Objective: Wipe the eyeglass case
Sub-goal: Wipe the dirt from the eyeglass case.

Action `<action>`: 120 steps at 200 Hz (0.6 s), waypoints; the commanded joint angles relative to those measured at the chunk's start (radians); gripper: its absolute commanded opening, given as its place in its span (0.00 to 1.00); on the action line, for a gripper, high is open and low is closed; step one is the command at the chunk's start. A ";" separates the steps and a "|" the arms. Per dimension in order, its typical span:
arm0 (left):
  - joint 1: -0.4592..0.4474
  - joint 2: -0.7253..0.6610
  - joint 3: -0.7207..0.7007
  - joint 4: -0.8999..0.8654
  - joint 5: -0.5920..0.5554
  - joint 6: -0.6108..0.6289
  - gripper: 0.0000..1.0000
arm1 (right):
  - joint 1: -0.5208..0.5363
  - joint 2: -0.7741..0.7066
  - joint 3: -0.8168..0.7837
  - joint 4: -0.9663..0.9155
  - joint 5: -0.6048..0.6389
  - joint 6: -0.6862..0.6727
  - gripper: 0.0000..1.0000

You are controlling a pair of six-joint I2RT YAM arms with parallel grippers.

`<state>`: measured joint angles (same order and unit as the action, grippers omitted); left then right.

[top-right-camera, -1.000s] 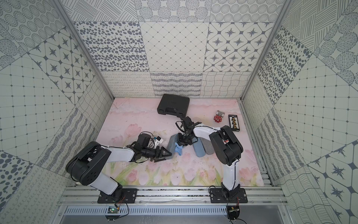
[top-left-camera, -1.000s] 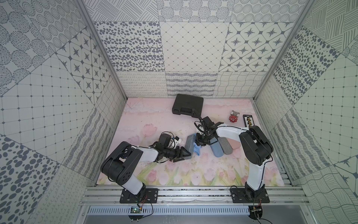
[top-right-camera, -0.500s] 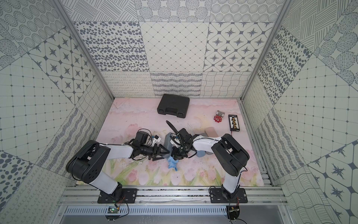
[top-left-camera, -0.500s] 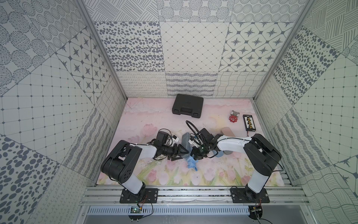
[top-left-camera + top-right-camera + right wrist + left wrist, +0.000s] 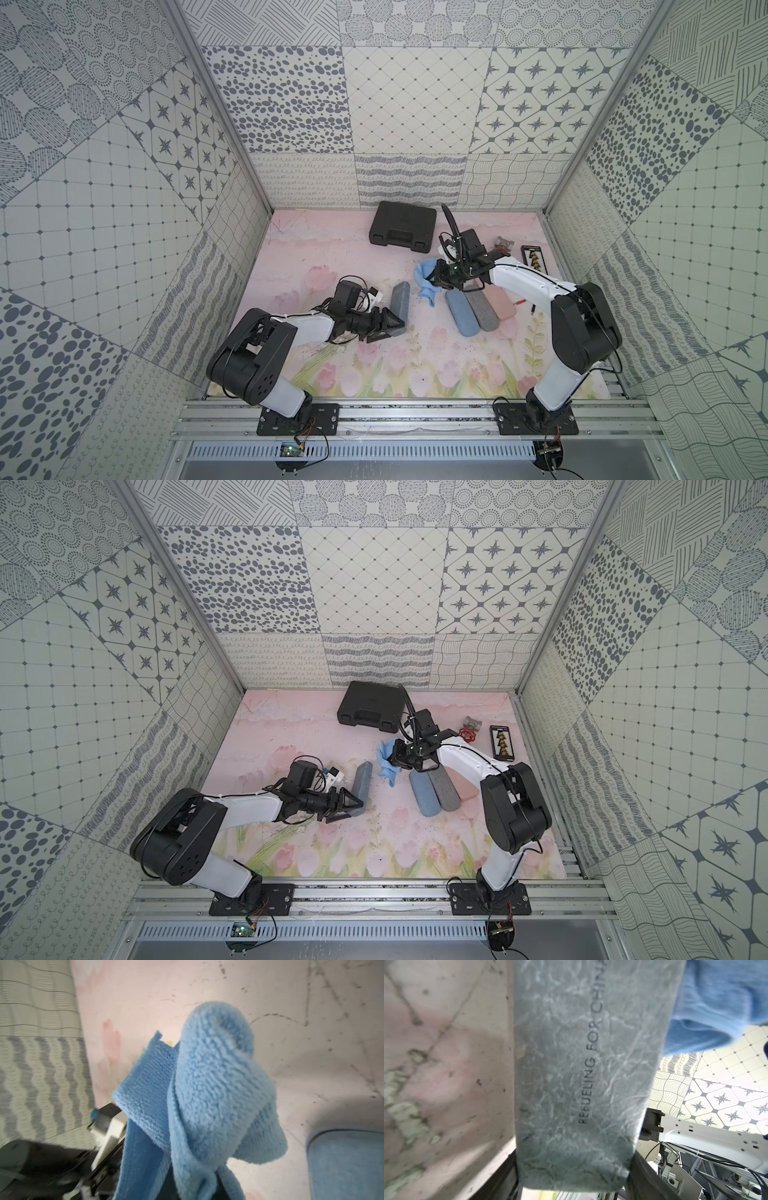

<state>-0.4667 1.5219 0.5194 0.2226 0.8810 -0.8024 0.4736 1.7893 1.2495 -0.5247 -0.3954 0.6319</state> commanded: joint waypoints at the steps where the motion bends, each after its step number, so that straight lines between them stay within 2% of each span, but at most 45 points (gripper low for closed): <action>1: -0.013 -0.016 0.013 0.109 0.055 -0.023 0.00 | 0.038 0.077 0.050 -0.129 0.193 -0.025 0.00; 13: -0.021 -0.004 0.020 0.111 0.057 -0.020 0.00 | 0.065 0.131 0.109 -0.129 0.182 -0.025 0.00; 29: -0.027 0.032 0.039 0.105 0.066 -0.014 0.00 | 0.094 0.194 0.179 -0.090 0.102 -0.020 0.00; 44: -0.029 0.063 0.050 0.110 0.069 -0.007 0.00 | 0.111 0.217 0.177 0.004 0.021 -0.005 0.00; 76: -0.022 0.126 0.072 0.090 0.064 0.022 0.00 | 0.119 0.185 0.051 0.214 -0.170 0.061 0.00; 120: 0.019 0.137 0.102 0.114 0.036 0.014 0.00 | 0.230 0.093 -0.152 0.267 -0.332 0.066 0.00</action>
<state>-0.4732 1.6508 0.5892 0.2558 0.9020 -0.8162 0.6147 1.9503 1.1748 -0.3214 -0.5537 0.6777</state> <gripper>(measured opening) 0.718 0.148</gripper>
